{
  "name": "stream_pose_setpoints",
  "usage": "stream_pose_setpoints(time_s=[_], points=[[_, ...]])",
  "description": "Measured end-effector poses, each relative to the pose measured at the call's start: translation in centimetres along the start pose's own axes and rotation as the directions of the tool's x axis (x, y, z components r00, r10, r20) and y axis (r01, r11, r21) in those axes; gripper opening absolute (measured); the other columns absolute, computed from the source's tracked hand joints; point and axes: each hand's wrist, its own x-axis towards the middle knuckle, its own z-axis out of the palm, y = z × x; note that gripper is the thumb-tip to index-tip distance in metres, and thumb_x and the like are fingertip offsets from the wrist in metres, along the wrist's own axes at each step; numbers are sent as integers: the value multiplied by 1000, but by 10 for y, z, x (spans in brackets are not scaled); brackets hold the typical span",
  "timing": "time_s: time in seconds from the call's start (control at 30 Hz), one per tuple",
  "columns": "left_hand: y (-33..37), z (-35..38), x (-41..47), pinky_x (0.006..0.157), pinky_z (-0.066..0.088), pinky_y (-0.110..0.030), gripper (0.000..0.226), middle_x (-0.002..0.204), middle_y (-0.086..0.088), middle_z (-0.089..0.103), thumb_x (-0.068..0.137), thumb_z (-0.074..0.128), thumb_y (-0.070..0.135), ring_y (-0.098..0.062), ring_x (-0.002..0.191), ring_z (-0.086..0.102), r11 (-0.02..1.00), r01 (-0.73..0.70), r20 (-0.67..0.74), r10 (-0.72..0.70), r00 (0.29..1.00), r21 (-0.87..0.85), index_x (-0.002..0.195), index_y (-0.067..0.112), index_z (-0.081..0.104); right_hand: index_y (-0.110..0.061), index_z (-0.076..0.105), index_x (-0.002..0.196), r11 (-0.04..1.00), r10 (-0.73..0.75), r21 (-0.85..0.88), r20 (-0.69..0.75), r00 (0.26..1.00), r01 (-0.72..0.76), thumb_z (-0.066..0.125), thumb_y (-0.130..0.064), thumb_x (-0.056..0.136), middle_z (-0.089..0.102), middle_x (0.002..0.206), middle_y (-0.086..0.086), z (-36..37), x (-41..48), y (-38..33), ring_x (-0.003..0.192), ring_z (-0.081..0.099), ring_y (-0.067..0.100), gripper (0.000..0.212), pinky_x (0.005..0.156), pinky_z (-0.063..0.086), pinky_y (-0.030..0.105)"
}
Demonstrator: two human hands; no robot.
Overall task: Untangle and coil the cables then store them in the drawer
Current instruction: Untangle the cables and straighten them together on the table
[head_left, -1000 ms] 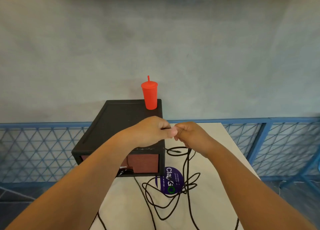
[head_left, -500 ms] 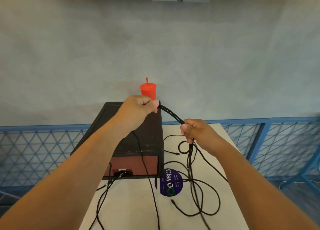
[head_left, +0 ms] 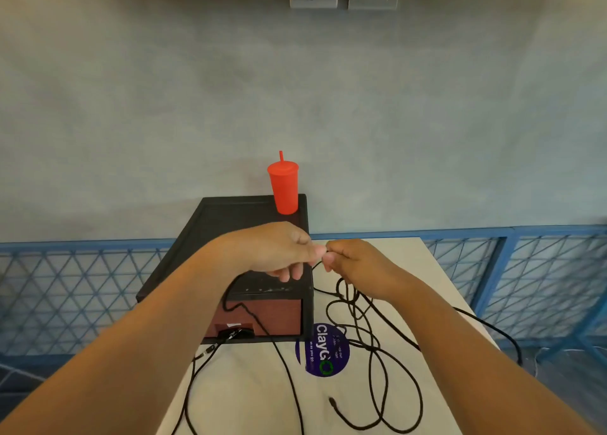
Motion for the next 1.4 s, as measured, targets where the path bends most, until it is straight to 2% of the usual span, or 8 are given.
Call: stream_pose_setpoints(time_s=[0.43,0.7,0.9,1.0,1.13,1.2,1.3,1.4], points=[[8,4,4,54,30,-16,33,60,8,42,96,46,26,-5,54,40,990,-125,-365,93,926,-66,66,22,57,-28,53,90,996,57,77,-189,980,-43,59,-14,87,50,106,-3,3,-1,12,99,52,11,15,88,45,26],[-1,4,3,51,32,-17,32,56,6,39,96,45,27,-6,51,37,987,-83,-414,18,910,-140,69,17,58,-30,53,111,970,236,99,-140,962,-223,63,-27,85,62,88,-10,-8,-6,16,74,62,4,28,60,44,14],[-9,-10,-2,85,48,-43,30,96,-26,61,96,45,26,-35,91,59,942,-43,-528,-149,836,-333,73,13,60,-25,63,82,960,215,-134,-199,956,-244,57,-20,90,59,75,-14,-26,-15,39,76,58,8,11,67,43,20],[-13,-16,-4,104,33,-56,32,129,-33,45,96,46,26,-50,122,39,919,-15,-546,-221,808,-394,70,14,58,-21,58,75,920,298,-197,-214,930,-340,53,-15,90,56,71,-8,-32,-22,67,68,52,11,18,59,37,19],[-19,-20,-5,63,48,-38,32,80,-18,52,97,44,28,-39,74,54,908,-11,-532,-236,813,-420,71,14,58,-24,55,73,798,484,-255,-267,833,-546,47,-13,92,61,75,1,-32,-33,105,71,55,18,23,54,36,24],[-18,-18,-5,64,49,-37,32,107,-36,43,97,44,27,-36,70,58,916,-20,-510,-206,836,-402,73,13,59,-19,63,93,769,525,-234,-299,797,-594,46,-14,93,66,98,8,-26,-33,108,85,58,22,18,63,39,26],[-10,-10,-3,102,35,-55,31,126,-34,46,98,43,25,-50,120,40,911,-29,-475,-186,860,-410,73,14,59,-18,60,117,870,377,-154,-402,834,-468,48,-9,91,58,122,6,-14,-23,84,106,56,20,30,82,39,24],[-1,-4,3,98,39,-54,31,127,-34,47,98,43,25,-51,112,46,926,-45,-474,-150,868,-376,72,15,58,-20,58,121,978,3,-174,-536,844,-114,52,-4,87,54,122,4,1,-16,36,102,54,15,38,89,45,27]])
